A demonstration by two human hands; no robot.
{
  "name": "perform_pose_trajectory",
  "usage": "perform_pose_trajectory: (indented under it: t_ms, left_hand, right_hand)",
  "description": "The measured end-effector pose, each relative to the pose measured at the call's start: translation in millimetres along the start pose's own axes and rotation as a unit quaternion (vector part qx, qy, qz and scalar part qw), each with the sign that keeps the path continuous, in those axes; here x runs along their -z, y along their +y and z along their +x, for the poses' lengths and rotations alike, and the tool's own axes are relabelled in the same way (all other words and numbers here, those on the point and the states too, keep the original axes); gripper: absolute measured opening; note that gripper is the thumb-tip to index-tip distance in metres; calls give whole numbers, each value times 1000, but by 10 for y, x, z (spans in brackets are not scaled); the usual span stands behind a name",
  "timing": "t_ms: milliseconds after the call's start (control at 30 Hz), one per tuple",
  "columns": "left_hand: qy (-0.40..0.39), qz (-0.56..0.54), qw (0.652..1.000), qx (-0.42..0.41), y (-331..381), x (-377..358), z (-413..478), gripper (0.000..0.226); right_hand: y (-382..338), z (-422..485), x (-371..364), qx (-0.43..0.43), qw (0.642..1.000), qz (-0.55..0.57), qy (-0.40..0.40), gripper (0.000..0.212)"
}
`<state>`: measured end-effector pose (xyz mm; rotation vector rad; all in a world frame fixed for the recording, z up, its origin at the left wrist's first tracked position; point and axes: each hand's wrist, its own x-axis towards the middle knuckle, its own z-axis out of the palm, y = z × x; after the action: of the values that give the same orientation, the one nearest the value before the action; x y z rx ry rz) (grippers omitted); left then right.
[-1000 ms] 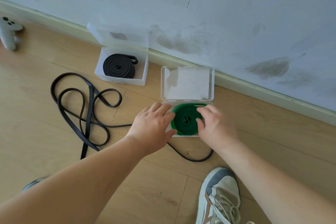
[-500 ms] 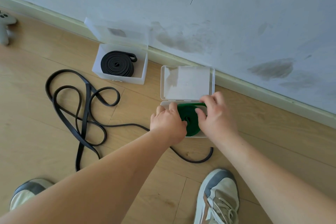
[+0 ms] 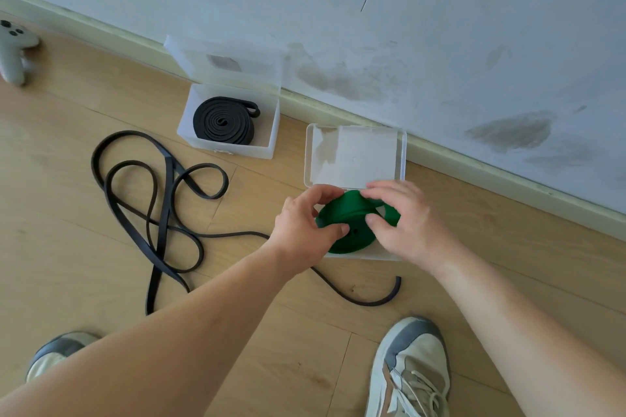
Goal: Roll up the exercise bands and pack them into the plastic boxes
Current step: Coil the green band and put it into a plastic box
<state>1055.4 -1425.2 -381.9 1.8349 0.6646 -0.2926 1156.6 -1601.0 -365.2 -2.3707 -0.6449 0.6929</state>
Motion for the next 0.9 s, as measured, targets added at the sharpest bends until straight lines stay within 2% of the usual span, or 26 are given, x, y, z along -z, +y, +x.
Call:
perform_pose_trajectory:
  t_ms: [67,100,167,233,300,433,567,700,800,833,900]
  left_hand:
    - [-9,4,1000,-18,61,71,11,59]
    - [-17,9,999,-26,105,112,22,64]
    - [-33,39,998,-44,187,184,56,71]
    - [-45,102,992,-63,245,231,85,67]
    - [-51,136,987,-66,282,279,111,56]
    - [-52,107,991,-54,362,395,119,39]
    - [-20,-32,999,2,373,401,50,35]
    - [-14,-147,987,64,295,282,-35,33]
    - [-15,-203,975,94,245,147,-94,31]
    - [-12,-181,979,93,233,124,-106,33]
    - [-8,-60,996,67,214,142,-86,46]
  right_hand:
    - [-82,42,124,-49,995,74,-52,24]
    - [-99,73,166,-56,993,86,-58,26]
    - [-136,127,247,-67,991,92,-76,43]
    - [-166,180,312,-67,991,69,-97,49]
    - [-177,206,368,-67,990,71,-100,41]
    - [-172,195,370,-79,977,197,-26,30]
    - [-155,130,212,-111,929,337,105,11]
    - [-216,60,54,-120,901,391,142,16]
    - [-217,99,15,-120,921,349,125,20]
    - [-208,117,14,-119,932,321,124,20]
    - [-197,142,3,-105,953,260,113,16]
